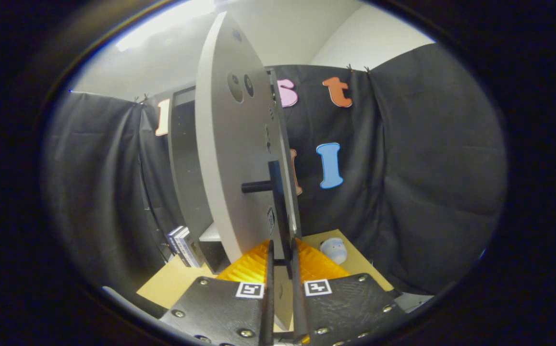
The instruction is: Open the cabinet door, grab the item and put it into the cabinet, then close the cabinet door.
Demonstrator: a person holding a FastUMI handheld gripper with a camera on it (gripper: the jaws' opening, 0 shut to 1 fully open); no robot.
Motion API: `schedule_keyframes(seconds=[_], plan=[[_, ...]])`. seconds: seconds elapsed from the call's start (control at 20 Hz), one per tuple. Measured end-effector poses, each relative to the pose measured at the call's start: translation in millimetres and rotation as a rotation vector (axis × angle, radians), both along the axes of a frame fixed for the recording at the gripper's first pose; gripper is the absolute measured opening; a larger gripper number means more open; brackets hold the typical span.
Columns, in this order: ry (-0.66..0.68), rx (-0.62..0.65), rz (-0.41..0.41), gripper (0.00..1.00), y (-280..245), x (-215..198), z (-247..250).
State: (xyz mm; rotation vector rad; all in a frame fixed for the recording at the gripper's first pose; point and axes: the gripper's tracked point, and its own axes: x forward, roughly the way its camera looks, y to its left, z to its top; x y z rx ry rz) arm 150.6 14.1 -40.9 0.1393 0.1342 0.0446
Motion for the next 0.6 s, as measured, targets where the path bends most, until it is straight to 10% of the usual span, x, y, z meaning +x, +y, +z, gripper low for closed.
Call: schedule_keyframes(seconds=[0.6], plan=[[-0.014,0.073,0.025,0.13,-10.3,2.2,4.6]])
